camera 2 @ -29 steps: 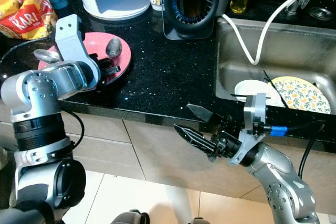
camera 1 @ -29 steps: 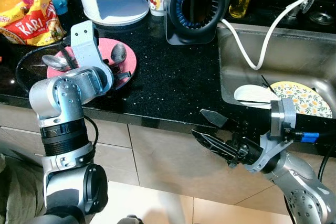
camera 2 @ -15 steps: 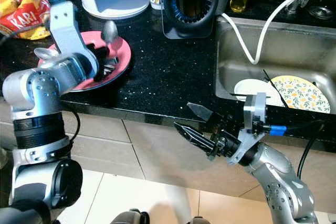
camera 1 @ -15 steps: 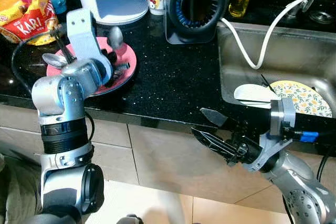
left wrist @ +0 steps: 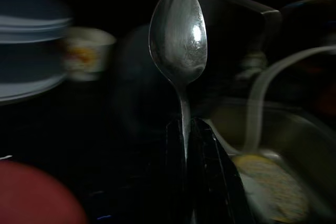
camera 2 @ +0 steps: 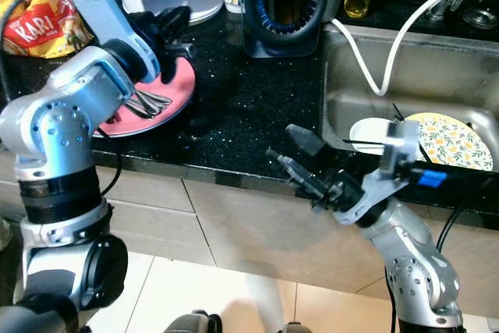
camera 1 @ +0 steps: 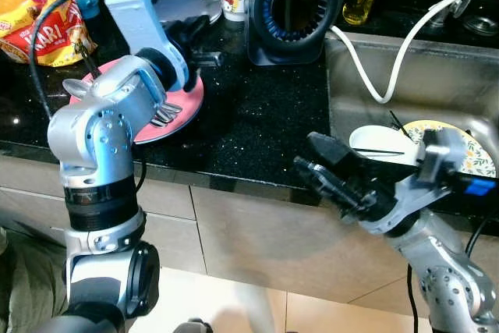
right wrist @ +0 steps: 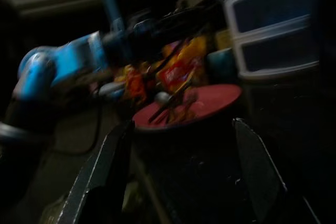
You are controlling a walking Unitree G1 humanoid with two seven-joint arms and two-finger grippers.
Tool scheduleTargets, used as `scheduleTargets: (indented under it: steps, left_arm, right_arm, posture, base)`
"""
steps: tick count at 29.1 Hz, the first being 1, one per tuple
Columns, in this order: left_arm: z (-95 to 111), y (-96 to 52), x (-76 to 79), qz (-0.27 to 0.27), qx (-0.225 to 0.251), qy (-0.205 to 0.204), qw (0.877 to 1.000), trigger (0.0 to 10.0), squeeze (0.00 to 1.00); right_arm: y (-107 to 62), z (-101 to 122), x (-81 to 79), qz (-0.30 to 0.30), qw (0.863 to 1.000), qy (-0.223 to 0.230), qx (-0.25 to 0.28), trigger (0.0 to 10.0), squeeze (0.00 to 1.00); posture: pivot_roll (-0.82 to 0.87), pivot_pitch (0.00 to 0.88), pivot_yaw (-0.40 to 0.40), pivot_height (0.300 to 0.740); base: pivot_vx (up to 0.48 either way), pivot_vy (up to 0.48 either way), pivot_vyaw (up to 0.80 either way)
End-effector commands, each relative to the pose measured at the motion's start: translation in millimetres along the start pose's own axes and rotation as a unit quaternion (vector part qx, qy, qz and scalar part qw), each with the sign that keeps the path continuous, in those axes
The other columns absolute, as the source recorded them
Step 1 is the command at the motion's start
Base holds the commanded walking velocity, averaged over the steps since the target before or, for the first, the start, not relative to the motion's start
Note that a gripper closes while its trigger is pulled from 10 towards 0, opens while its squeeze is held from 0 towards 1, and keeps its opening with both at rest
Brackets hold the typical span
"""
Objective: Kitchen organization
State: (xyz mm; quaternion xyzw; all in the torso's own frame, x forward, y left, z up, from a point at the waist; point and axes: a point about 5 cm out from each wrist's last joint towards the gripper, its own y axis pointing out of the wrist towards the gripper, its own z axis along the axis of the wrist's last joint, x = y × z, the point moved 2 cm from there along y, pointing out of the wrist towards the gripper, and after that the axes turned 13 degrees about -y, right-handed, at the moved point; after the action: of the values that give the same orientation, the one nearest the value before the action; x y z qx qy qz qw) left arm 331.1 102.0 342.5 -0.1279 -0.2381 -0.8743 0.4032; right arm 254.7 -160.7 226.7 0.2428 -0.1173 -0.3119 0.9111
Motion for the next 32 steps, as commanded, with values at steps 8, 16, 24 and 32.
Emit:
scheduleTargets:
  steps: [8, 16, 24, 32]
  left_arm:
    - [-21, -26.8, 22.5, -0.166, -0.068, 0.021, 0.983, 3.8, 0.00]
    - [-58, -39.9, 20.4, -0.211, -0.143, 0.126, 0.959, 10.0, 0.00]
    - [-69, -44.3, 27.2, -0.237, -0.151, 0.161, 0.946, 10.0, 0.00]
    - [-76, -45.3, 27.3, -0.249, -0.153, 0.184, 0.939, 10.0, 0.00]
  right_arm:
    - [3.8, 14, 9.5, -0.045, 0.996, 0.013, 0.071, 10.0, 0.00]
    - [25.7, 21, 8.7, -0.053, 0.995, 0.010, 0.080, 10.0, 0.00]
    - [45.7, 24, 5.8, -0.050, 0.997, 0.004, 0.064, 10.0, 0.00]
    - [51.8, 20, 7.8, -0.065, 0.997, 0.006, 0.041, 10.0, 0.00]
  posture:
    - [0.04, 0.110, 0.024, 0.740]
    - [0.03, 0.110, 0.011, 0.740]
    - [0.03, 0.115, 0.002, 0.740]
    - [0.03, 0.115, -0.001, 0.740]
  base:
    - [0.000, 0.000, 0.00]
    - [0.000, 0.000, 0.00]
    - [0.000, 0.000, 0.00]
    - [0.000, 0.000, 0.00]
